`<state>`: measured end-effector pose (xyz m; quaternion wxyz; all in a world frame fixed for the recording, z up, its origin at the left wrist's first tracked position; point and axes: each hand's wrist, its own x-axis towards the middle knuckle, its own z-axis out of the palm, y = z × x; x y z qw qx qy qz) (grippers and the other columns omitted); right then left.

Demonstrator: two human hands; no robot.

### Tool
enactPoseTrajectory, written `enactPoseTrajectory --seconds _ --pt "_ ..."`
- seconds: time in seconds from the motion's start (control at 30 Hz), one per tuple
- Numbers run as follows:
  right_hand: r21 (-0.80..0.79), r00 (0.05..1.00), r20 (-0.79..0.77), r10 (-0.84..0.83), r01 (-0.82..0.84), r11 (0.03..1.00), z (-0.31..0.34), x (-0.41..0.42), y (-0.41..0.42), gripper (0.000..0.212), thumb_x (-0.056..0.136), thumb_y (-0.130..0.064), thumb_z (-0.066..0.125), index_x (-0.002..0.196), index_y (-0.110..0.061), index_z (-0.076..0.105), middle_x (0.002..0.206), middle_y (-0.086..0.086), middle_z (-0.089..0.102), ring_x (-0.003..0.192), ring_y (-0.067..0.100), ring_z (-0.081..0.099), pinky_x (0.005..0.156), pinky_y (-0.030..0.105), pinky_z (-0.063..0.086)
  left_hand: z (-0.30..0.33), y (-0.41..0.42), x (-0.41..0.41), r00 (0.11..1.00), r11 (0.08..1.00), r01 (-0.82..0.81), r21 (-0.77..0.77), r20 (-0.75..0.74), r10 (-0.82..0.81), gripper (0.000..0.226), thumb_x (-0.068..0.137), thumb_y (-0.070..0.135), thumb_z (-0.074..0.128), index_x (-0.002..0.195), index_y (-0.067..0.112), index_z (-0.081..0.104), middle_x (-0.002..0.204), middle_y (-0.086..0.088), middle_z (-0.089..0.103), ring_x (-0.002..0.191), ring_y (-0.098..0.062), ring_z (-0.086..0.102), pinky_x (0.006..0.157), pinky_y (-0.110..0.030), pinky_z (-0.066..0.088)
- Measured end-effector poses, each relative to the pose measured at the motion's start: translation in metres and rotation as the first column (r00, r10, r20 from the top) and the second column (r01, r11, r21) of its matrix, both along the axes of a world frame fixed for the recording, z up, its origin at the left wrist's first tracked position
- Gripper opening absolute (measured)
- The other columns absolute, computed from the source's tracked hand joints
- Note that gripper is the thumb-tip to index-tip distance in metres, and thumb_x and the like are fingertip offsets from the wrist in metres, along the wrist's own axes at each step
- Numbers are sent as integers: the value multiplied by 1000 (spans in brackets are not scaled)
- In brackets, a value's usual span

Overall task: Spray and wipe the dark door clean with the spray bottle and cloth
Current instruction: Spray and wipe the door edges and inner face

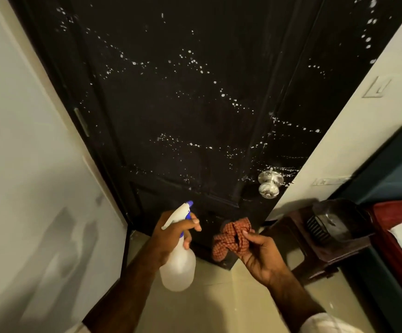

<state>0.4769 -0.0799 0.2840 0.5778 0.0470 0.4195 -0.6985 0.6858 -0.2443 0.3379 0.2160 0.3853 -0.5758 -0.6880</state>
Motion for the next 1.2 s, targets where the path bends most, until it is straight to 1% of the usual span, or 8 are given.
enactPoseTrajectory --seconds 0.17,0.37,0.57,0.7,0.87,1.03,1.1,1.2 --pt "-194 967 -224 118 -163 967 37 10 -32 71 63 -15 102 122 10 72 129 34 68 110 39 74 91 49 64 7 -19 48 997 997 -74 -23 -8 74 50 76 46 81 105 6 72 98 -14 79 60 -29 58 63 -39 56" --pt "96 981 -183 -57 76 993 41 41 -89 77 77 -62 88 122 -1 72 113 28 69 80 28 64 65 33 50 22 -41 90 987 983 -156 -98 -48 152 23 98 23 74 104 1 72 96 -16 78 57 -26 59 57 -35 55" --pt "-139 994 10 -111 111 984 61 43 -101 68 114 -51 27 130 0 69 120 24 72 109 42 74 105 60 54 37 -49 105 981 975 -190 -111 -73 182 34 87 33 70 100 2 72 95 -16 78 54 -26 58 55 -36 54" --pt "-108 995 66 -76 83 991 38 38 -88 56 111 -46 34 154 -15 52 125 27 71 99 46 75 81 57 65 37 -49 100 977 974 -204 -102 -89 195 40 85 35 75 101 -2 71 94 -19 77 56 -31 57 56 -37 53" --pt "-141 996 75 48 -37 989 46 35 -75 55 93 -35 68 144 -16 61 111 22 72 74 29 72 59 35 64 33 -48 79 980 975 -196 -105 -63 190 49 82 41 77 104 -2 70 95 -19 77 56 -32 57 58 -38 54" --pt "34 981 -168 101 -96 995 47 16 -88 34 76 -27 94 100 -8 78 99 14 76 85 26 73 69 40 63 43 -44 45 986 978 -164 -130 -35 160 36 87 34 72 102 0 72 95 -18 77 57 -29 58 56 -36 54" --pt "131 946 -311 90 -52 990 52 8 -95 12 92 -16 78 103 -11 76 99 12 80 96 29 73 81 44 60 51 -42 30 986 974 -168 -155 -32 165 35 87 33 71 100 1 72 95 -17 78 56 -27 59 55 -36 54" --pt "93 960 -270 79 -55 994 69 -6 -97 35 86 -13 74 120 -6 73 116 19 78 111 35 71 101 53 57 63 -36 14 982 968 -190 -162 -40 186 34 87 34 70 99 2 72 94 -15 78 55 -24 60 57 -37 55"
